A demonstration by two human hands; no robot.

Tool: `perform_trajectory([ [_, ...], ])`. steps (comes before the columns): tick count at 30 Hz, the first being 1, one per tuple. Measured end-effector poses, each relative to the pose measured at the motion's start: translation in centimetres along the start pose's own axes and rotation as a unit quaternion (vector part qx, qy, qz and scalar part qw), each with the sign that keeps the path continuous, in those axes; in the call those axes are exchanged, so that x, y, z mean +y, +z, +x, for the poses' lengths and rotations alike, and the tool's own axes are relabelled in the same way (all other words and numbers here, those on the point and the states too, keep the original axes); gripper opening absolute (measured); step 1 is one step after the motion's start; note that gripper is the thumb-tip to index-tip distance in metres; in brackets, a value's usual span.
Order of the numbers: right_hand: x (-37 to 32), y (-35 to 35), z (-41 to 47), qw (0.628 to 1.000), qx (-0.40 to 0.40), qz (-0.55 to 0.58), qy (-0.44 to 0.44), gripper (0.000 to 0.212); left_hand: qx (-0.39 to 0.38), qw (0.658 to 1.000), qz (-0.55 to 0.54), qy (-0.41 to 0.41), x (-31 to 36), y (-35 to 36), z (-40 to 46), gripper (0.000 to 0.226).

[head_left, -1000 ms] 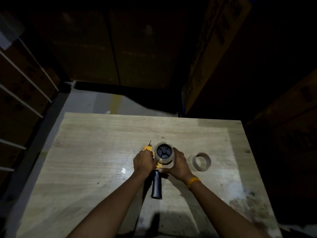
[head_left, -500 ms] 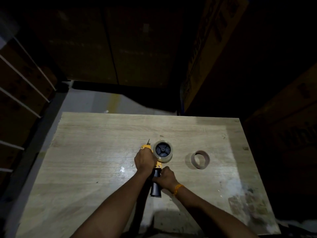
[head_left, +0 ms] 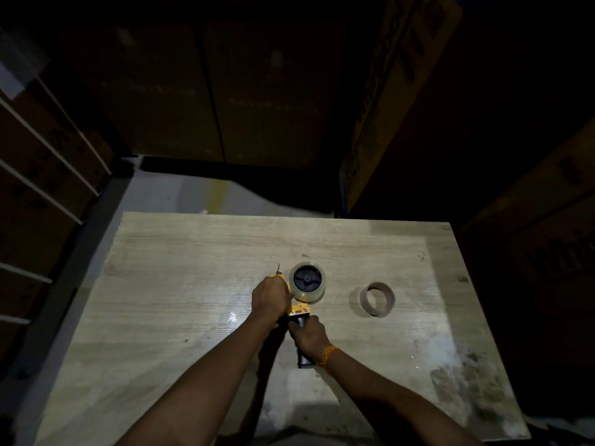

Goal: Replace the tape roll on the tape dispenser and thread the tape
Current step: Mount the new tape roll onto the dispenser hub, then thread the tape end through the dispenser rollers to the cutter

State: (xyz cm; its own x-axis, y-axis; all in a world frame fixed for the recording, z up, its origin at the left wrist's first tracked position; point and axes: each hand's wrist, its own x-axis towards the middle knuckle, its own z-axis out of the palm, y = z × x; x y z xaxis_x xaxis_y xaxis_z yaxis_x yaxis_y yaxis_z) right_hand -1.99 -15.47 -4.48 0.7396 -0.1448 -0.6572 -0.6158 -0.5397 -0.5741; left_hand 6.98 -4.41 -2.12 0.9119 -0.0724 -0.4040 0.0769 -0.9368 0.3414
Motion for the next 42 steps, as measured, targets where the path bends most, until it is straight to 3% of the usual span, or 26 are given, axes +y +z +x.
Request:
perform_trajectory([
  [5, -0.1, -0.8, -0.8, 1.0, 0.004, -0.014, -0.008, 0.023, -0.023, 0.998, 0.045, 0.043, -0.7, -0.6, -1.1, 0.013],
  [8, 0.2, -0.9, -0.8, 1.0, 0.015, -0.01, 0.003, 0.024, -0.03, 0.996, 0.056, 0.067, -1.6, -0.3, -1.7, 0.03],
  [13, 0.6, -0.9, -0.8, 0.999, 0.008, -0.041, -0.003, 0.046, 0.002, 0.996, 0.035, 0.083, -3.0, 0.1, -2.9, 0.016],
  [18, -0.1, -1.6, -1.5, 0.999, -0.012, -0.04, -0.005, 0.027, 0.032, 0.997, 0.024, 0.065, -4.5, 0.6, -4.3, 0.029],
  [21, -0.2, -2.3, -2.0, 0.999, -0.007, -0.041, -0.011, 0.034, 0.039, 0.997, 0.025, 0.068, -5.5, -0.4, -4.8, 0.025],
  [30, 1.0, -3.4, -3.5, 1.0, 0.027, -0.002, 0.013, 0.032, -0.046, 0.991, 0.001, 0.125, -5.1, -4.9, -4.8, 0.042],
  [33, 1.4, -4.3, -4.1, 0.999, 0.036, -0.003, 0.0, 0.034, -0.082, 0.984, -0.033, 0.155, -4.1, -5.8, -4.8, 0.025],
  [37, 1.4, -5.7, -4.9, 0.999, 0.03, 0.011, -0.024, 0.032, -0.068, 0.973, -0.088, 0.201, -2.4, -6.7, -5.9, 0.053],
  [42, 1.6, -6.2, -5.4, 0.999, 0.023, 0.027, -0.025, 0.029, -0.004, 0.966, -0.128, 0.224, -1.8, -6.1, -6.4, 0.014],
])
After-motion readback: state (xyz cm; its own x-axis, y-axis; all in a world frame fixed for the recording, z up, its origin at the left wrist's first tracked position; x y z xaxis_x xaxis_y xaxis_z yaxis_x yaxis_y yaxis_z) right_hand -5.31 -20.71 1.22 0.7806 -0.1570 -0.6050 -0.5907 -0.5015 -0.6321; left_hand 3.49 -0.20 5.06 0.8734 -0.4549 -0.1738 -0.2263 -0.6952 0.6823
